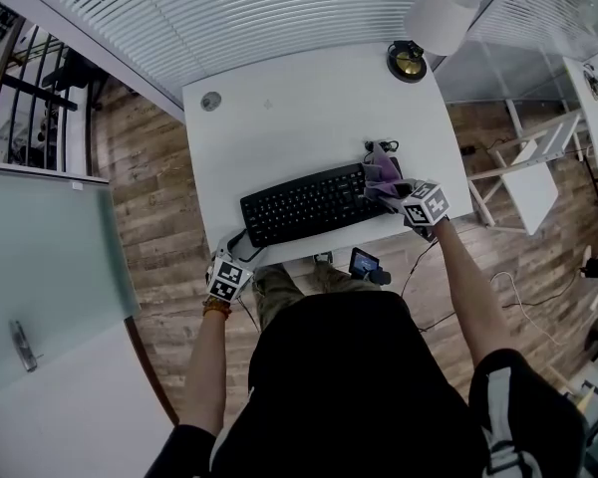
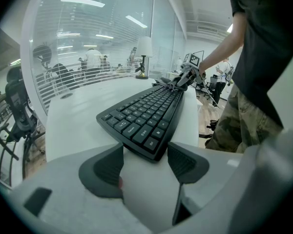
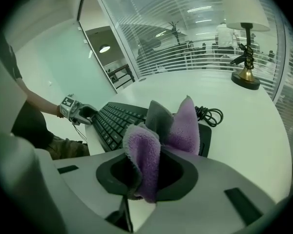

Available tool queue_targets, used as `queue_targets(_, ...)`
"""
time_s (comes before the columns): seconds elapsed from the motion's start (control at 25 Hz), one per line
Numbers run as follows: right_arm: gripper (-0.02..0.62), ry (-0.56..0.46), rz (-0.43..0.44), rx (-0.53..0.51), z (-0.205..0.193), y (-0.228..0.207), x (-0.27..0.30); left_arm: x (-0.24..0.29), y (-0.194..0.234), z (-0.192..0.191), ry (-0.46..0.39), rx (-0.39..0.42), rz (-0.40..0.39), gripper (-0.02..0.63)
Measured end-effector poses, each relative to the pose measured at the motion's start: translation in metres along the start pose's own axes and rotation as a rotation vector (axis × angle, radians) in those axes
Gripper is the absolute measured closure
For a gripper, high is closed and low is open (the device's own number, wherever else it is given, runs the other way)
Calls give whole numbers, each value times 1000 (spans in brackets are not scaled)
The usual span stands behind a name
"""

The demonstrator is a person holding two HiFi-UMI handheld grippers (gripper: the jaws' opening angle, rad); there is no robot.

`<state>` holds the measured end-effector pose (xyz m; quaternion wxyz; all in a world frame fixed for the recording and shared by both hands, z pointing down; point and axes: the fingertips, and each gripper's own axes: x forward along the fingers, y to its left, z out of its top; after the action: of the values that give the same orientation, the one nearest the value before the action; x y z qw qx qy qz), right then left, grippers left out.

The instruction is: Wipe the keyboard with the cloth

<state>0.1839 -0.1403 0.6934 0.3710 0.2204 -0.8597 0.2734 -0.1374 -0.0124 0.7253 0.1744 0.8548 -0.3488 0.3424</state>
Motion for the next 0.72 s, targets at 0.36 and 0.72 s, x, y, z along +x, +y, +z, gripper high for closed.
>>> queue_targets(0.36,511,34,27,-32,3,14,12,1,1,-2,0,1,1,324)
queue_targets(0.72,512,41,57,-93,10,32,23,1,1,0,1,2,2,324)
